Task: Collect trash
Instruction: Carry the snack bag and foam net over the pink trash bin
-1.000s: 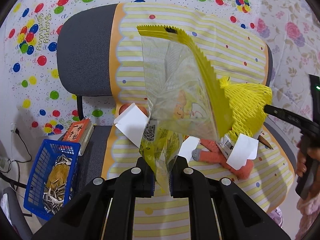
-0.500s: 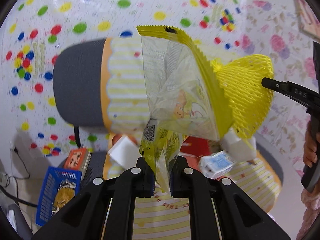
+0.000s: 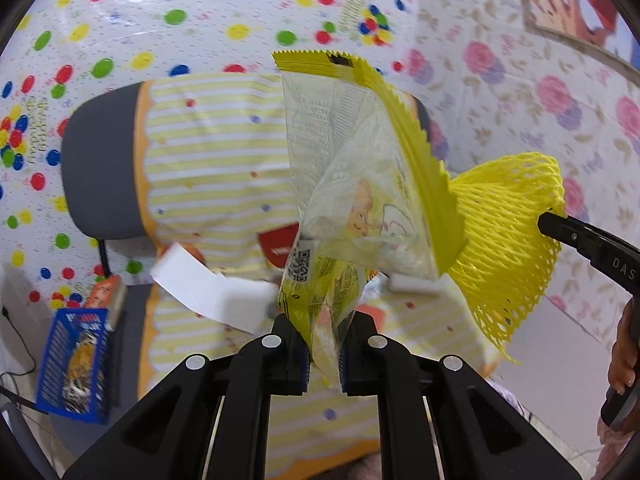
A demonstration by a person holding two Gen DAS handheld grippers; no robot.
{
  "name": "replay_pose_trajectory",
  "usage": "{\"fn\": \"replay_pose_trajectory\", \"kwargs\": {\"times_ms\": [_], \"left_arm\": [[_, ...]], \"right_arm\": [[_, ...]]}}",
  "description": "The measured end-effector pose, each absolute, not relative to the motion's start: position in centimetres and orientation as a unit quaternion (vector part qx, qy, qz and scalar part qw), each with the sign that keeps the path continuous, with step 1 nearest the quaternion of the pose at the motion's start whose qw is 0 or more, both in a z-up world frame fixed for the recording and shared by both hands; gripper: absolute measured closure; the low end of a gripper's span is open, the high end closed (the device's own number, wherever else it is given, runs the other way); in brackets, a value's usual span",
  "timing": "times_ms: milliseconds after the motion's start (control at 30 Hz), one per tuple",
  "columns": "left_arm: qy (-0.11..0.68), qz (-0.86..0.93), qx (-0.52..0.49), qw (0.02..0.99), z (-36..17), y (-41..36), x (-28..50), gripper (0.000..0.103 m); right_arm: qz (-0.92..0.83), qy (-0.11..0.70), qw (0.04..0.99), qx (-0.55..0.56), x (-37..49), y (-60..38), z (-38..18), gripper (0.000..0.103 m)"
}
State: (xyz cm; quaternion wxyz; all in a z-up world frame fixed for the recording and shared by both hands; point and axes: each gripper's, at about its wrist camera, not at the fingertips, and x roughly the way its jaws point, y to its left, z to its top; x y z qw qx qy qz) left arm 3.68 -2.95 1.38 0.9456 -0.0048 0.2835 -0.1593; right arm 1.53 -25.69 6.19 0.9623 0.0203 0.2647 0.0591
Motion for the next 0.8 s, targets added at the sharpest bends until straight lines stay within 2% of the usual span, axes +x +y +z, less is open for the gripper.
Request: {"fn": "replay_pose_trajectory", "kwargs": {"times_ms": [400, 800], "left_arm": [[0.281, -0.282, 0.045, 0.916, -1.9, -11.6, -1.5, 0.091], [0.321, -0.384, 0.081, 0.862, -7.7, -20.5, -3.8, 0.09]], "right_arm": [[-0.041, 0.298, 0.953, 0.036, -6.8, -31.0, 2.1, 0.091], [-0.149, 0.354, 0.922, 0.043, -12.9, -35.8, -3.4, 0.091]]}}
